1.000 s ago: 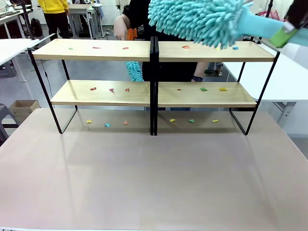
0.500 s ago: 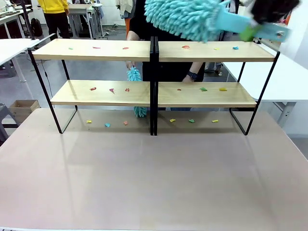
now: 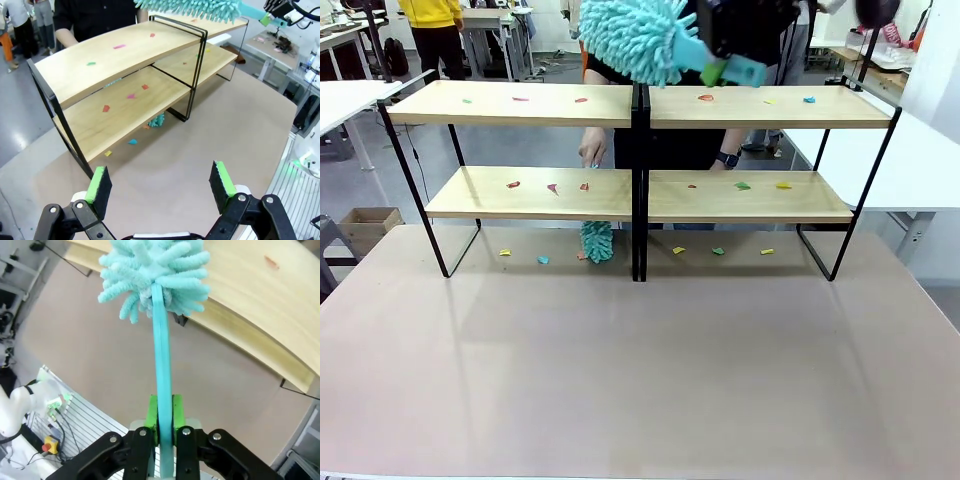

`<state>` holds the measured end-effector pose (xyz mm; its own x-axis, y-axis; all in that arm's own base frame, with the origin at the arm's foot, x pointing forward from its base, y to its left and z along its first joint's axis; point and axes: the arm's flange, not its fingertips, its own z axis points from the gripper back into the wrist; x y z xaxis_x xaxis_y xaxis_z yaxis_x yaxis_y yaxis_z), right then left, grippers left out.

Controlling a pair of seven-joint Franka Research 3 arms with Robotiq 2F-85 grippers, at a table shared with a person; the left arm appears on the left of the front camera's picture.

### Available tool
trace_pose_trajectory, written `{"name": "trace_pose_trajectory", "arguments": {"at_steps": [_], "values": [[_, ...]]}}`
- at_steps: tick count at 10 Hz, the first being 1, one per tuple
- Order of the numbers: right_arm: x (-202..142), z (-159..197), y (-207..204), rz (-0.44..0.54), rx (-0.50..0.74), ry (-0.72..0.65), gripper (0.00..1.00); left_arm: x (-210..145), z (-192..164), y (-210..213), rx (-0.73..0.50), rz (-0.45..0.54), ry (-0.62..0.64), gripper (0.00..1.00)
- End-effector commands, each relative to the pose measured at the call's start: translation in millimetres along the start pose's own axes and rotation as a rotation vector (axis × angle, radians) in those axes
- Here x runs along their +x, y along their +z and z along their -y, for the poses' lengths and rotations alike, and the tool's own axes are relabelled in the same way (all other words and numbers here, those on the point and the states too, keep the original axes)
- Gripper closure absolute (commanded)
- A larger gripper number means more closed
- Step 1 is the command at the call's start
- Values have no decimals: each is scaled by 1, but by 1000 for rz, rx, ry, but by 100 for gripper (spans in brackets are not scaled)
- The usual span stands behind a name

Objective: Clean the shelves.
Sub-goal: Clean a randomly selected level of the Shelf with the Duster.

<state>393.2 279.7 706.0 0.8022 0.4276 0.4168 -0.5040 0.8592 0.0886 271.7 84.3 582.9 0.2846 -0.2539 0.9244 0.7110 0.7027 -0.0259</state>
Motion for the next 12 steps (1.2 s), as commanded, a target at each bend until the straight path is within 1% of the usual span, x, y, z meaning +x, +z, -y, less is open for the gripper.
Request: {"name": "trace_pose_trajectory", "arguments": {"at_steps": [1,2,3,6,9,10,12], "values": [[20,-20,-10,-25,-54,-60,87,0,0,-1,0,-2,-1,0],[28,-30,-23,-31,-96,-98,87,0,0,-1,0,-2,-1,0],[33,-39,-33,-35,-113,-93,87,0,0,-1,0,-2,-1,0],[57,-57,-66,-102,-134,-68,87,0,0,-1,0,-2,-1,0],[71,-70,-79,-77,-92,42,87,0,0,-1,0,-2,-1,0],[79,-73,-80,-81,-67,96,87,0,0,-1,0,-2,-1,0],[94,-80,-85,-124,-16,230,87,0,0,-1,0,-2,-1,0]]}}
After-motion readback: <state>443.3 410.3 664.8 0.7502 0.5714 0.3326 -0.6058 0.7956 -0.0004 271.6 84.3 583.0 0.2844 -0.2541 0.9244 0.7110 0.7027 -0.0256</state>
